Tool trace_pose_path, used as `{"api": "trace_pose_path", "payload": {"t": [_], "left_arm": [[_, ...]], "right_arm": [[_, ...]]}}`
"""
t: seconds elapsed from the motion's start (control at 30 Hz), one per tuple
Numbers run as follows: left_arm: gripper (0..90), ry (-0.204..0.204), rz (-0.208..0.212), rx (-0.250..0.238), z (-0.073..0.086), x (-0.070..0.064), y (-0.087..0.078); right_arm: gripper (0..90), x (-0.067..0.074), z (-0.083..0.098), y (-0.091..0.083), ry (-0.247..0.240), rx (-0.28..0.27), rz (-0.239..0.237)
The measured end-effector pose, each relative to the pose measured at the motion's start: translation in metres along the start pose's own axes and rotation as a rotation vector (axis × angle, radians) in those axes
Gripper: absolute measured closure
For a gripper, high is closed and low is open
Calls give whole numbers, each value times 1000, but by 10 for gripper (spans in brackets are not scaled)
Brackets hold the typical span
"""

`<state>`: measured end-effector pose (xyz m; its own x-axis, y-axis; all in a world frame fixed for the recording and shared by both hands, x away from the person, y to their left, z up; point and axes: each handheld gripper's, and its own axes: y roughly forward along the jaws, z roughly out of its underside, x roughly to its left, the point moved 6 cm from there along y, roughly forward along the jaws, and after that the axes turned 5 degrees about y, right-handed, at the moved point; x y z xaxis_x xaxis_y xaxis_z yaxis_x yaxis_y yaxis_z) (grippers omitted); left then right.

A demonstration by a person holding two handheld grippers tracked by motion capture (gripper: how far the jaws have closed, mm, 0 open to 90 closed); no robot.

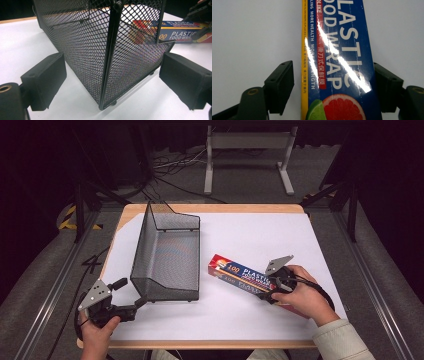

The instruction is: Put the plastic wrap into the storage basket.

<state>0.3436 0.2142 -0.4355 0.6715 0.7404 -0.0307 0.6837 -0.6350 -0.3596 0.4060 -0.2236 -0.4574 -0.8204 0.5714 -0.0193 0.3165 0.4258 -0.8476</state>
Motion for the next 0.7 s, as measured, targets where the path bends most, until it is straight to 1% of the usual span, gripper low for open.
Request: {"api": "trace_pose_path", "payload": {"t": [0.03, 0.13, 0.17, 0.2, 0.23, 0.27, 0.37, 0.5, 0.6, 0.63, 0.7], "left_arm": [[81, 2, 2, 1, 0, 0, 0], [81, 2, 0, -1, 0, 0, 0], [81, 1, 0, 0, 0, 0, 0], [81, 1, 0, 0, 0, 0, 0], [81, -2, 0, 0, 0, 0, -1], [81, -4, -1, 0, 0, 0, -1], [81, -7, -2, -1, 1, 1, -1], [82, -7, -5, -2, 1, 1, -1], [82, -7, -5, -4, 1, 2, -2], [82, -8, -6, -4, 1, 2, -2], [83, -8, -7, -4, 1, 2, -2]], "right_arm": [[281, 0, 0, 0, 5, 10, 2], [282, 0, 0, 2, 9, 16, -1], [294, 0, 1, 2, 10, 24, -2], [330, -1, 1, 2, 6, 29, 6], [330, -1, 1, 2, 6, 29, 6], [382, -3, 1, 1, 9, 24, 25], [393, -4, 1, 1, 13, 25, 13], [400, -4, 1, 0, 9, 29, 11], [404, -3, 0, 0, 19, 34, 9], [406, -2, 0, 0, 45, 33, 0], [407, -2, -1, -1, 52, 35, -4]]}}
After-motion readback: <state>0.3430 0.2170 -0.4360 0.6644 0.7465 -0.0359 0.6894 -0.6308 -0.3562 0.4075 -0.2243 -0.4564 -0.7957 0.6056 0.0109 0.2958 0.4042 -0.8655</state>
